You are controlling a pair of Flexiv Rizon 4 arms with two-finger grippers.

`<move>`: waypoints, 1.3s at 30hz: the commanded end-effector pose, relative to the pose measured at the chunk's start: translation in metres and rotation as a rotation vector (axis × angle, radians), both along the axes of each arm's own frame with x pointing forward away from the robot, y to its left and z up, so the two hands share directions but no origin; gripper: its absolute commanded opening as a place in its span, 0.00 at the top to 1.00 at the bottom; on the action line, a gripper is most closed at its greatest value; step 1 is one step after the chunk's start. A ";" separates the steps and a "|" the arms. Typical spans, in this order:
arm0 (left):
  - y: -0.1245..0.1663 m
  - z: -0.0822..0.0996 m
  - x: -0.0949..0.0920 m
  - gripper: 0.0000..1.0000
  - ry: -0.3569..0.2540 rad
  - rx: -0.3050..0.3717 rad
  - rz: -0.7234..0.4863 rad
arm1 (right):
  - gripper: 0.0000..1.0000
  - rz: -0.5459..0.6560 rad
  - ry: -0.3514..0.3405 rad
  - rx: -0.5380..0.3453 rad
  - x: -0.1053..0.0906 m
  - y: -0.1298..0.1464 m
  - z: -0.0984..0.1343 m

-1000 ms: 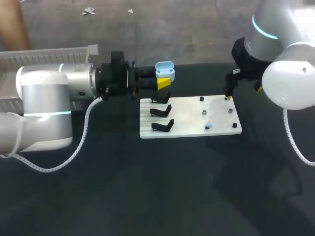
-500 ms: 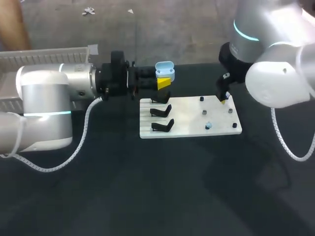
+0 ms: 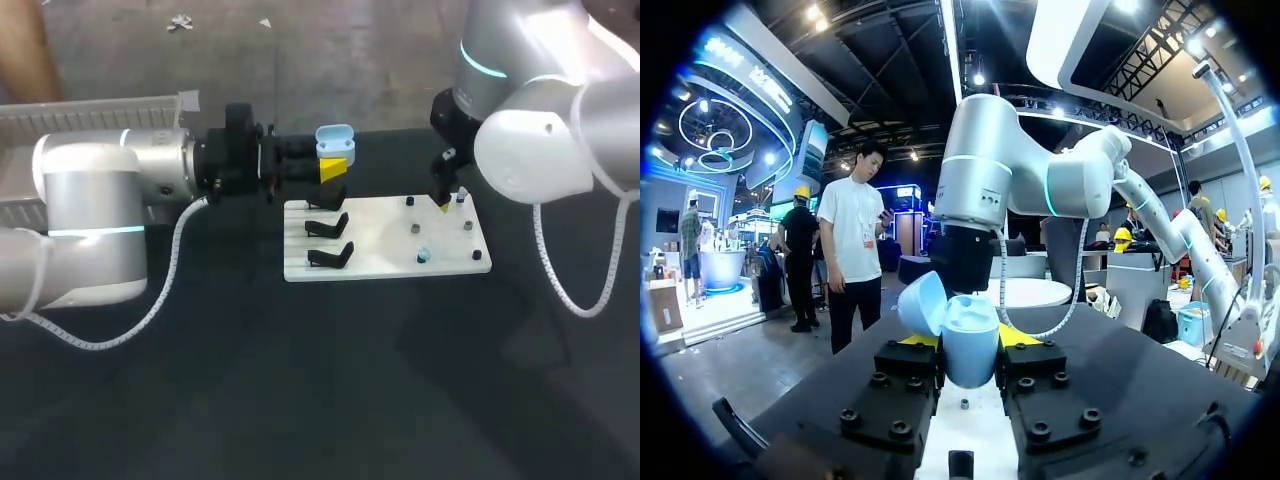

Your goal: Pick up each earbud case from the left stands, insert the matching earbuds, close the lid, and place the case in the box.

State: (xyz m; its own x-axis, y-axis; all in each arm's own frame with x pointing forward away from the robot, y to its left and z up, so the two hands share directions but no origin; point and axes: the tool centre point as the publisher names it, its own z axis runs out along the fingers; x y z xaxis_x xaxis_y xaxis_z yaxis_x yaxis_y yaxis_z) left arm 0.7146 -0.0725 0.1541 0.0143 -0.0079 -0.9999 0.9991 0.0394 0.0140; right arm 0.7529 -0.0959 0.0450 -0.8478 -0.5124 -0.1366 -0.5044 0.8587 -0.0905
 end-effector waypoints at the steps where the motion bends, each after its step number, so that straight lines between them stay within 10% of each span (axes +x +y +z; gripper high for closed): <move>1: 0.000 -0.001 0.001 1.00 -0.001 -0.002 0.000 | 0.00 -0.008 0.026 0.003 0.008 0.003 -0.003; 16: 0.000 -0.001 0.001 1.00 -0.001 -0.002 0.000 | 0.33 -0.026 0.043 0.004 0.009 0.003 -0.009; 39: 0.000 -0.001 0.001 1.00 -0.001 -0.002 0.000 | 0.51 -0.043 0.046 0.004 0.012 0.001 -0.014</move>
